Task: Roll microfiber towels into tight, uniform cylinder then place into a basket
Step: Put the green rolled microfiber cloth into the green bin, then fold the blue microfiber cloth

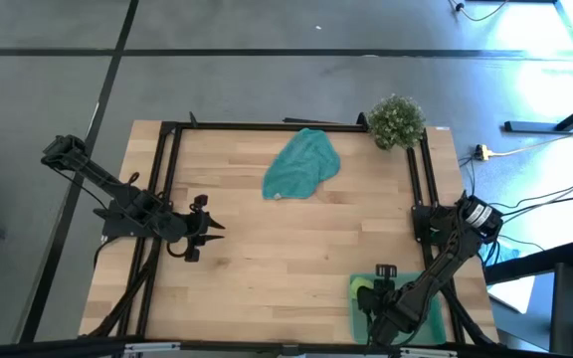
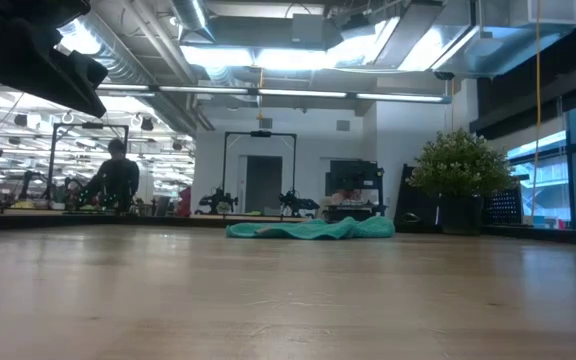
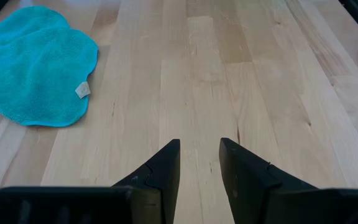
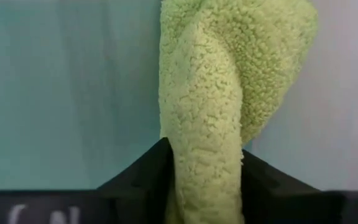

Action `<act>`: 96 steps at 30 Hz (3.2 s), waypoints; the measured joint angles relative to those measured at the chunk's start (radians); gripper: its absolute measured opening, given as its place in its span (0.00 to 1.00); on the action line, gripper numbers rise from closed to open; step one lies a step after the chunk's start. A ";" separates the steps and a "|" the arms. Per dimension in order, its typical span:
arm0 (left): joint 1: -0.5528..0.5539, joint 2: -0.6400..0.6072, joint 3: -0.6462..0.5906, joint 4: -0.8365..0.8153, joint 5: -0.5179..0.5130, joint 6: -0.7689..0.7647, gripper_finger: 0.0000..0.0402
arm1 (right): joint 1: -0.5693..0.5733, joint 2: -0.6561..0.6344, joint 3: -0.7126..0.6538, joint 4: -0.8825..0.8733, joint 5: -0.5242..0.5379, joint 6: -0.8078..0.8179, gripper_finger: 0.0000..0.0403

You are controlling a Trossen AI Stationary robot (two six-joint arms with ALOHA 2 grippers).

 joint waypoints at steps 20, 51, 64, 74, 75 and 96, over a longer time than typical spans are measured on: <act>0.000 0.000 0.000 0.000 0.000 0.000 0.27 | -0.052 0.000 0.000 -0.009 -0.086 -0.001 0.65; 0.000 0.000 0.000 0.052 0.000 -0.002 0.27 | -0.043 0.000 0.374 -0.462 0.303 0.130 0.66; 0.124 0.039 0.000 0.188 -0.011 0.076 0.27 | -0.330 0.000 0.399 -0.399 0.352 -0.027 0.66; 0.431 0.289 0.000 0.343 0.172 0.299 0.27 | -0.489 -0.002 0.517 -0.376 0.342 -0.277 0.66; 0.460 0.322 0.000 0.369 0.206 0.328 0.27 | -0.497 -0.002 0.528 -0.376 0.342 -0.291 0.66; 0.775 0.860 0.146 0.645 0.417 0.579 0.27 | -0.515 -0.002 0.549 -0.376 0.342 -0.319 0.66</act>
